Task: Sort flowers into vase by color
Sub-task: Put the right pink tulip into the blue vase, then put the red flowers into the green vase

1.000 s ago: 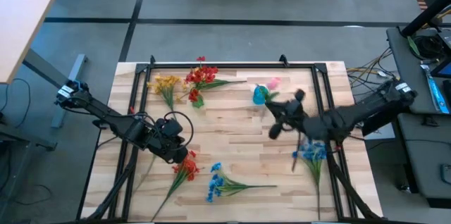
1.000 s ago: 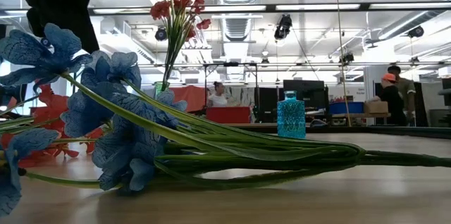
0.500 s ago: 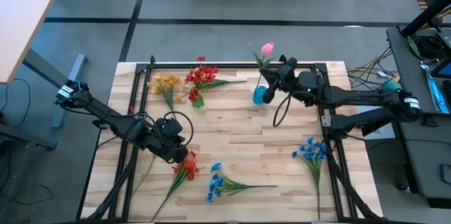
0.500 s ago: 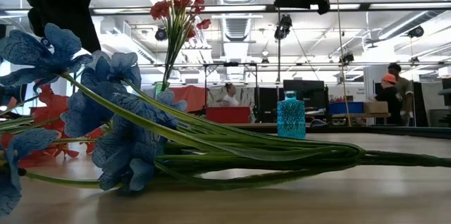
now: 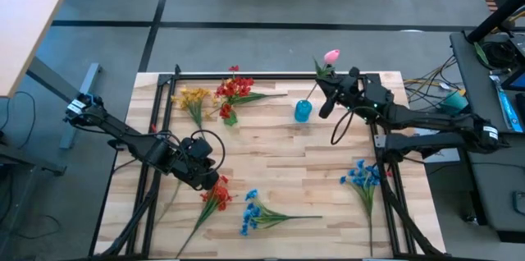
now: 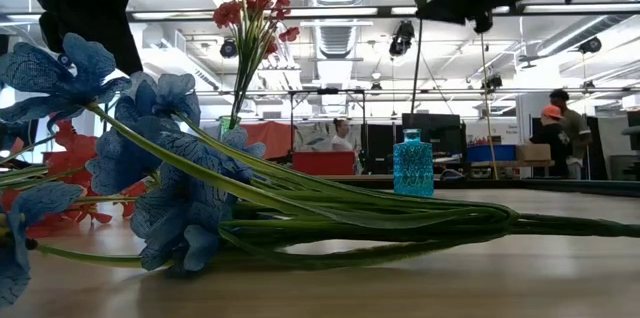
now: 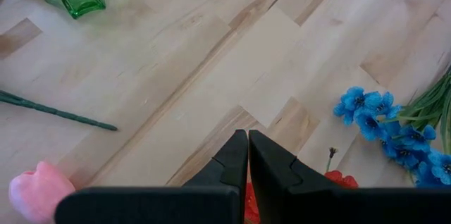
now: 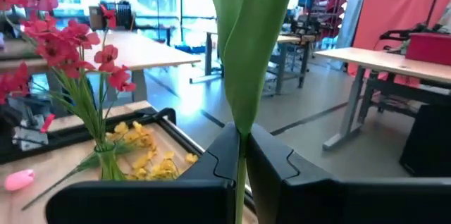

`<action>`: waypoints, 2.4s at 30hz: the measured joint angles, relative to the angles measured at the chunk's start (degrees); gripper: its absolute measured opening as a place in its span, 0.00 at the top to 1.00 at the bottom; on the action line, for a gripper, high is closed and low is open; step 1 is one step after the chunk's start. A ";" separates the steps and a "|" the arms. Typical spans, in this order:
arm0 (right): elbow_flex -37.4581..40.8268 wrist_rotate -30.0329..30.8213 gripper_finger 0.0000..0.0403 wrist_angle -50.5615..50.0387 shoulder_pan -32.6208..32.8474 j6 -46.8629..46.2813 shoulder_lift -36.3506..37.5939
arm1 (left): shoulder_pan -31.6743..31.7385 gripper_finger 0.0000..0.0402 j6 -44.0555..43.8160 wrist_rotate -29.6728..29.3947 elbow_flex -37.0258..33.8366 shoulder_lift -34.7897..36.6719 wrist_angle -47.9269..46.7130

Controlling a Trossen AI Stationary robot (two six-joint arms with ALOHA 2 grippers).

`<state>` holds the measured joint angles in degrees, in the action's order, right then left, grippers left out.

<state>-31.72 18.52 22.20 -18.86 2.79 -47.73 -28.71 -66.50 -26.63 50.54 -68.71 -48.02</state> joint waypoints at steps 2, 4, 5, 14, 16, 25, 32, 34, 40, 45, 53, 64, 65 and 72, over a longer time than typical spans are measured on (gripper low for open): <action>2.81 -0.10 0.97 4.22 -0.77 -0.76 0.12 | 0.00 1.00 0.00 0.00 0.00 0.00 0.02; 4.89 -0.10 0.97 6.75 -1.37 -1.87 0.12 | 0.00 1.00 0.00 0.00 0.00 0.00 0.02; 5.36 -0.10 0.97 6.79 -1.53 -2.26 0.12 | 0.00 1.00 0.00 0.02 0.00 0.00 0.04; 6.52 -0.13 0.97 5.36 -1.59 -2.89 -1.63 | 0.00 1.00 0.00 0.00 0.00 0.00 0.10; 6.63 -0.10 0.97 5.38 -1.57 -2.92 -2.50 | 0.00 1.00 -0.02 0.00 0.00 0.00 0.10; 6.66 0.98 0.97 6.85 -1.57 -4.92 -5.60 | 0.00 1.00 -0.02 0.00 0.00 0.00 0.10; 6.66 0.99 0.97 6.19 -1.57 -6.65 -7.14 | 0.00 1.00 -0.01 0.00 0.00 0.00 0.10; 6.66 0.97 0.95 5.32 -1.57 -6.85 -7.25 | 0.00 1.00 -0.02 0.00 0.00 0.02 0.10; 6.66 0.99 0.76 3.05 -1.56 -8.98 -7.14 | 0.00 1.00 0.00 0.02 0.00 0.02 0.10; 6.66 0.97 0.57 -1.41 -1.55 -12.16 -6.90 | 0.00 1.00 -0.13 0.18 0.00 0.00 0.15; 6.66 0.34 0.33 -14.03 -1.53 -18.36 -3.76 | -0.02 1.00 -4.87 2.77 0.00 0.02 0.17; 6.66 -9.83 0.18 -24.92 1.76 -31.65 -0.82 | -0.94 1.00 -17.62 15.63 0.00 0.02 -7.04; 6.66 -9.96 0.18 -24.89 2.65 -32.50 -0.98 | -1.26 1.00 -18.51 15.72 0.00 0.02 -8.53; 6.66 -10.01 0.18 -24.92 10.61 -38.92 -1.09 | -3.32 1.00 -21.68 15.99 0.00 0.02 -9.75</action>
<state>-25.06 8.51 -2.73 -8.24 -36.13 -48.82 -32.03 -88.18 -10.64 50.54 -68.69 -57.78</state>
